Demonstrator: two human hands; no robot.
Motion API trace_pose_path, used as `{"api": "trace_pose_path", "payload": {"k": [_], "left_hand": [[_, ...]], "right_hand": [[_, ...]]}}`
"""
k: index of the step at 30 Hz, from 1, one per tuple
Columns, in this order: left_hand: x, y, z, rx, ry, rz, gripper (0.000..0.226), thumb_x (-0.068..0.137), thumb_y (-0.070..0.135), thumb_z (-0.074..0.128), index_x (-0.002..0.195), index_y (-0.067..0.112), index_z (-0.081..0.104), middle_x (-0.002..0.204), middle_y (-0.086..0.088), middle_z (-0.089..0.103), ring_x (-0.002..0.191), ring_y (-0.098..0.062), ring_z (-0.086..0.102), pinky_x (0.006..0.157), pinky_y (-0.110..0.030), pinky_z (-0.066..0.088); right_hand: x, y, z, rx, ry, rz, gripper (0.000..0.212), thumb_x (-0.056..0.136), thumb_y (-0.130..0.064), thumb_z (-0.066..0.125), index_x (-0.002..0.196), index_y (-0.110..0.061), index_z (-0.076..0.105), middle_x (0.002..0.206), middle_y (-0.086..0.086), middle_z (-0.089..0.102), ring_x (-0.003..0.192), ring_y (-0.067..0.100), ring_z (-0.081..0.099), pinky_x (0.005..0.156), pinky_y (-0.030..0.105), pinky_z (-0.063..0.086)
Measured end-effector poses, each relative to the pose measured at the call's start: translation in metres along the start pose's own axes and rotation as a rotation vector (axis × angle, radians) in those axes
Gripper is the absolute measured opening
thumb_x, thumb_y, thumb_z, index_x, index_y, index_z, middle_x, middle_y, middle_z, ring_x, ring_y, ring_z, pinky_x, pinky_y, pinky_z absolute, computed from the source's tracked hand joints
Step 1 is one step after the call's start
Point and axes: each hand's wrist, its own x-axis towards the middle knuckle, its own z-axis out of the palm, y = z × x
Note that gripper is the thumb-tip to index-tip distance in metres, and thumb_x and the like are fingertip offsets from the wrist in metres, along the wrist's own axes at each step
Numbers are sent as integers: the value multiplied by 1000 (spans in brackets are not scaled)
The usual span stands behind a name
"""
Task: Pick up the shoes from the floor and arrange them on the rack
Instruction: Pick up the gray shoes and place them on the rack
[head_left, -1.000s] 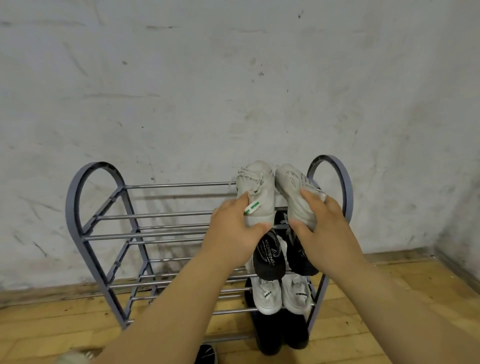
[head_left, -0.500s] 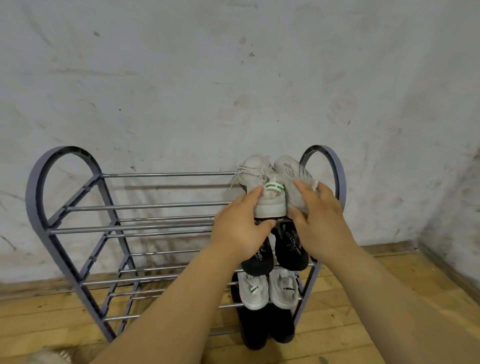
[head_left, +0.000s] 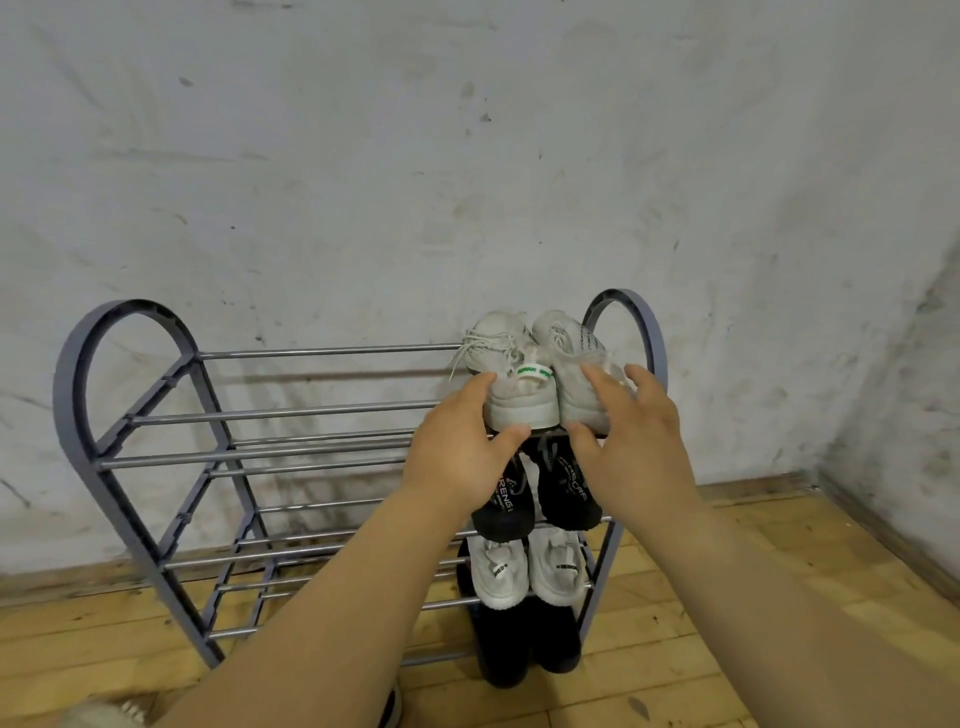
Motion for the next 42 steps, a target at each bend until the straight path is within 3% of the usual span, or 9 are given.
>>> {"api": "trace_pose_path", "payload": {"k": [8, 13, 16, 20, 26, 28, 31, 37, 42], "left_hand": [[-53, -14, -80, 289, -65, 117, 64, 96, 39, 68, 154, 31, 42, 149, 3, 53, 136, -16, 48, 111, -28, 36], [-127, -52, -139, 497, -286, 23, 66, 100, 46, 61, 159, 37, 32, 161, 9, 40, 147, -14, 38, 117, -29, 30], [-161, -72, -166, 589, -395, -63, 69, 99, 49, 60, 159, 37, 30, 160, 7, 41, 145, -16, 41, 115, -30, 34], [-198, -94, -195, 597, -483, -123, 71, 95, 55, 63, 158, 41, 33, 160, 11, 42, 142, -12, 44, 111, -26, 37], [-260, -149, -249, 600, -703, -235, 76, 92, 55, 66, 157, 44, 30, 149, 15, 45, 133, -4, 45, 105, -18, 34], [-274, -174, -264, 567, -709, -328, 76, 91, 55, 68, 156, 46, 30, 138, 20, 45, 122, 0, 47, 98, -15, 33], [-295, -221, -273, 483, -657, -487, 79, 88, 58, 71, 155, 45, 32, 145, 14, 49, 118, -4, 54, 100, -22, 43], [-344, -323, -212, 340, -667, -697, 84, 88, 57, 72, 158, 45, 27, 158, 10, 39, 137, -11, 46, 113, -30, 40], [-392, -418, -167, 361, -548, -936, 93, 84, 65, 69, 160, 43, 20, 166, 1, 25, 153, -26, 25, 123, -44, 29]], "right_hand": [[-25, -43, -4, -44, 38, -205, 59, 85, -31, 71, 142, -22, 56, 153, 14, 42, 144, 36, 34, 120, 54, 31], [-56, -76, 10, 32, -37, -508, 52, 87, -36, 62, 133, -12, 64, 144, 21, 51, 133, 40, 48, 113, 55, 40], [-76, -94, 21, 12, -248, -564, 56, 91, -42, 62, 141, -17, 61, 153, 17, 45, 140, 35, 44, 115, 51, 40], [-97, -116, 35, -78, -618, -552, 70, 96, -55, 60, 157, -33, 34, 168, -1, 18, 154, 24, 21, 124, 39, 23], [-125, -132, 75, -227, -1112, -562, 88, 90, -64, 62, 161, -37, 19, 171, 1, 8, 156, 27, 15, 124, 41, 23], [-136, -133, 95, -328, -1203, -610, 87, 90, -63, 62, 161, -35, 19, 170, 3, 10, 155, 28, 17, 123, 41, 26], [-153, -143, 132, -400, -1318, -660, 80, 90, -57, 64, 157, -35, 27, 162, 2, 27, 145, 28, 34, 117, 41, 36], [-191, -163, 260, -337, -1404, -682, 93, 84, -56, 71, 160, -35, 21, 161, 0, 28, 141, 27, 39, 114, 39, 41], [-224, -153, 381, -440, -1508, -695, 103, 84, -60, 66, 162, -35, 3, 170, 5, 7, 154, 36, 17, 121, 48, 31]]}}
